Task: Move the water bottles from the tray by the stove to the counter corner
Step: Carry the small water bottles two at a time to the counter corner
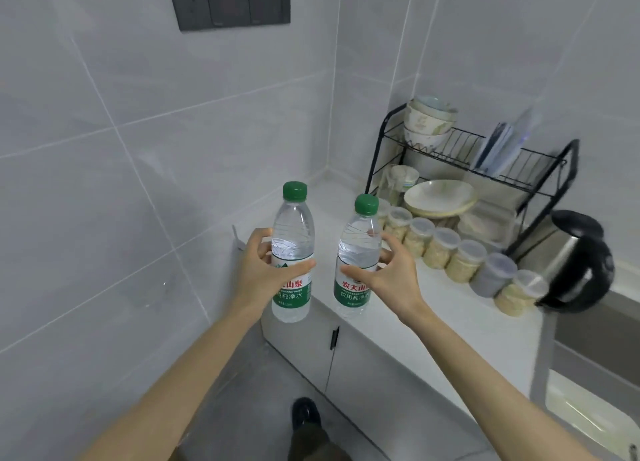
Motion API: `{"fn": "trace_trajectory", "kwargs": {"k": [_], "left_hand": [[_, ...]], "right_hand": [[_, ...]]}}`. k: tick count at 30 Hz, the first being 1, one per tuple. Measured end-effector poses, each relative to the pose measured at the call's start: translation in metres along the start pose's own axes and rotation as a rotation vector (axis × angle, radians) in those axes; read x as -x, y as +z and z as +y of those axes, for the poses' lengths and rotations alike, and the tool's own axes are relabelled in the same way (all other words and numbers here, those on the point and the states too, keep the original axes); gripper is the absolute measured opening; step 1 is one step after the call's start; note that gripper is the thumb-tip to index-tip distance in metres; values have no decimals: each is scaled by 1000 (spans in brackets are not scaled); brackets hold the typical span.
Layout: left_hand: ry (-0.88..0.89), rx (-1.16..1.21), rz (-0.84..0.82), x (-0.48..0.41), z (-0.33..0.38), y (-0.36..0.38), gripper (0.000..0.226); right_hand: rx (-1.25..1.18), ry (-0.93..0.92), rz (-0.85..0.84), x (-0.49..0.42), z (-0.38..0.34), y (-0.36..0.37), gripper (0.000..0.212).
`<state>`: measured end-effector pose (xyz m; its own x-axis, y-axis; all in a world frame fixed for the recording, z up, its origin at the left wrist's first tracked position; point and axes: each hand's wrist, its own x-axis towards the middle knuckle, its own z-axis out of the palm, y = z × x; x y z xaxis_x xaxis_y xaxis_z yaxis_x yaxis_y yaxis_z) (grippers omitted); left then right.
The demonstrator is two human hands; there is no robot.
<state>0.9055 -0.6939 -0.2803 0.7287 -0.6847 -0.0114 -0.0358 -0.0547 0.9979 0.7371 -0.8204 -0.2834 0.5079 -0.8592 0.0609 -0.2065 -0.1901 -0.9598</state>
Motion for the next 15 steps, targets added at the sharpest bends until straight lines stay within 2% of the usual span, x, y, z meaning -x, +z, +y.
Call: {"fn": "trace_trajectory", "kwargs": {"k": [6, 15], "left_hand": [[-26, -89, 12, -124, -11, 22, 67], [-90, -138, -34, -236, -45, 48, 72]], "right_hand": [[53, 24, -46, -118, 19, 22, 72], [153, 95, -77, -227, 54, 47, 76]]}}
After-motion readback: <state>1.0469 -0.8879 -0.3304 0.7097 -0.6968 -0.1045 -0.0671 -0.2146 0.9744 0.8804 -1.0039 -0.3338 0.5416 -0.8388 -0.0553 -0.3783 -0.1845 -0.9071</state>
